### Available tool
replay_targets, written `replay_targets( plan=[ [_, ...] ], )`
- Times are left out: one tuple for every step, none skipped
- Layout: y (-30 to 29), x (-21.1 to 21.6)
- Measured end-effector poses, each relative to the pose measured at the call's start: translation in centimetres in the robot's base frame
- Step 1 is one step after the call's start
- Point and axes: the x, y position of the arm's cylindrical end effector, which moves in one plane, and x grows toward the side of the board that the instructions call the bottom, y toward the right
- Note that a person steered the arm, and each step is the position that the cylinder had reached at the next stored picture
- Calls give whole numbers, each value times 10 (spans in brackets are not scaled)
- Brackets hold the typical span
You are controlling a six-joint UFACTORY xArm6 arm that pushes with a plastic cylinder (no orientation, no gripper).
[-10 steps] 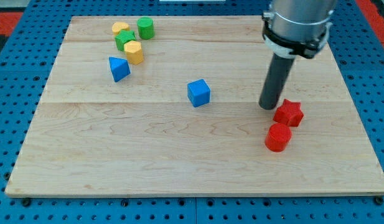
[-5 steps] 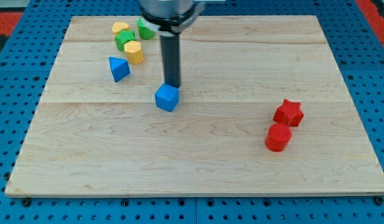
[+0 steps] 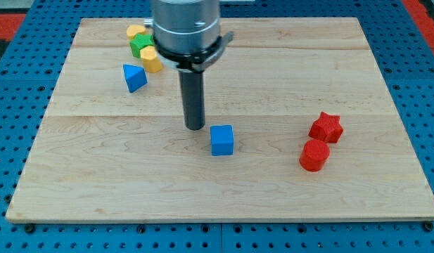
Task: Move the blue cube into the red circle
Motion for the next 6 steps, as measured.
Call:
replay_targets(
  plan=[
    [4,17],
    [43,39],
    [76,49],
    [100,55],
    [117,55],
    [17,66]
  ],
)
